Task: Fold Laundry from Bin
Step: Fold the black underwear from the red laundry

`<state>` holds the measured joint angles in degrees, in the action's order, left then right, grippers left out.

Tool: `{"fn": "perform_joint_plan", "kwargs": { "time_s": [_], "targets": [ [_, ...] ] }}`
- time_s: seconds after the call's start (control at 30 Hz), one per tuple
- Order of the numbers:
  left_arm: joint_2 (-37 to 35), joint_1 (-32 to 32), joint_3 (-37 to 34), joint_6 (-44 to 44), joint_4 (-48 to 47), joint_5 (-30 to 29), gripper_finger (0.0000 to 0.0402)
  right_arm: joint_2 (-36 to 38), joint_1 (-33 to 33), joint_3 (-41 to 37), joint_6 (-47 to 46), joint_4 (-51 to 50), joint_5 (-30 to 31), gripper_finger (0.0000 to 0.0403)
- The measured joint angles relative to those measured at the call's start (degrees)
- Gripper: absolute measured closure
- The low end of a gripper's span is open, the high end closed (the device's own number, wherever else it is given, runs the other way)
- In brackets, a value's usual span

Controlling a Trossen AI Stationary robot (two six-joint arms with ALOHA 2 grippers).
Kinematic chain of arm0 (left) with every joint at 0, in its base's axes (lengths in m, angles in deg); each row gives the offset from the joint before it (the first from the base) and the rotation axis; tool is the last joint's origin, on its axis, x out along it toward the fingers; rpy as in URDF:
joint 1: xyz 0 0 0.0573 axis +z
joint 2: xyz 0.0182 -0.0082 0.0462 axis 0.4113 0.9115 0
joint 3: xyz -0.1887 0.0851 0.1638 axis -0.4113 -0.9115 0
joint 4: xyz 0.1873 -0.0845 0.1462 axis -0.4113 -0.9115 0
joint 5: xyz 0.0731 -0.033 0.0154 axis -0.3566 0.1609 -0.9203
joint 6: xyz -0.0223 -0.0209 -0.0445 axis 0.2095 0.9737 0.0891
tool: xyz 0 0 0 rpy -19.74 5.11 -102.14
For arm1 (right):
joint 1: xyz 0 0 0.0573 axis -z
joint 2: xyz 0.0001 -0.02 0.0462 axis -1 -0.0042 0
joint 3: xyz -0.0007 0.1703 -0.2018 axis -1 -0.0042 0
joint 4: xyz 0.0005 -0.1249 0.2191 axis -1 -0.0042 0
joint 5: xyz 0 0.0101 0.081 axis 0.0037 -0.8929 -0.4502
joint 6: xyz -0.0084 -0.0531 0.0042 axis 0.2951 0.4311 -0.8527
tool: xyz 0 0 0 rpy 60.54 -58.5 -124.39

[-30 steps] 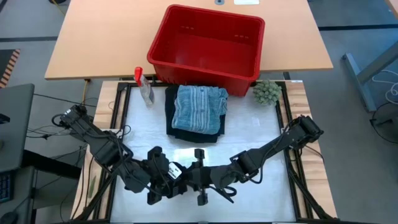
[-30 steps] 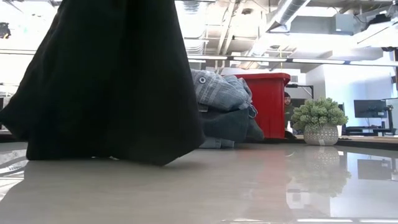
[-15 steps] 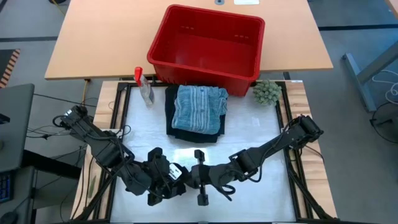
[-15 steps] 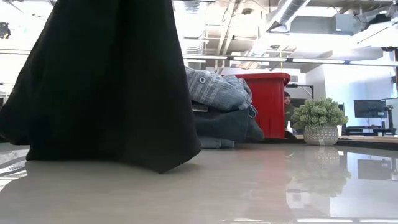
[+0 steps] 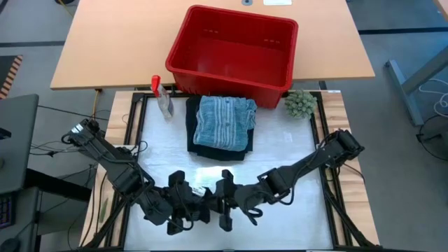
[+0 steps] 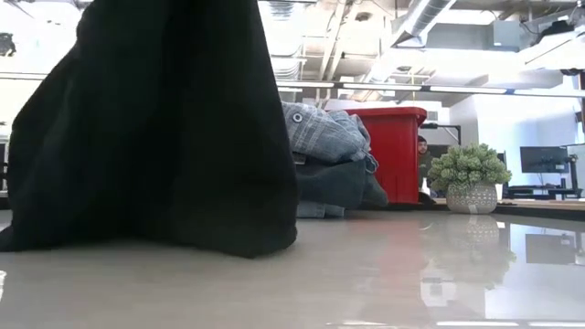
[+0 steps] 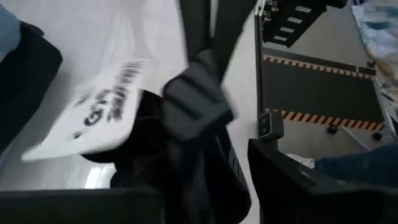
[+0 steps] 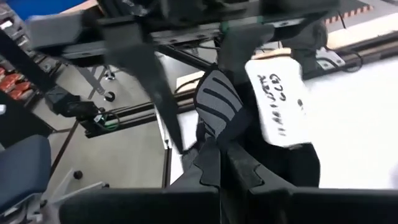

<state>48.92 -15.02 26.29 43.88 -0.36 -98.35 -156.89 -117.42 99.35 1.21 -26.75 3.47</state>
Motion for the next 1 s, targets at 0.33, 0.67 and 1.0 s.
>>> {"fn": "perform_joint_plan", "kwargs": {
  "time_s": [0.33, 0.67, 1.0],
  "targets": [
    [0.0, 0.3, -1.4, 0.1, 1.7, -1.1, 0.0240, -0.2, 0.4, -1.0, -0.3, 2.4, 0.4, 0.0379],
    [2.9, 0.7, -1.4, 0.0, 1.8, -2.5, 0.0244, -0.1, 0.4, -1.0, -2.1, 5.2, 0.5, 0.0379],
    [1.6, -0.1, -1.4, 0.0, -0.6, -4.9, 0.0391, -0.1, 0.4, -1.0, -2.2, 1.1, -0.2, 0.0344]
  ]
}}
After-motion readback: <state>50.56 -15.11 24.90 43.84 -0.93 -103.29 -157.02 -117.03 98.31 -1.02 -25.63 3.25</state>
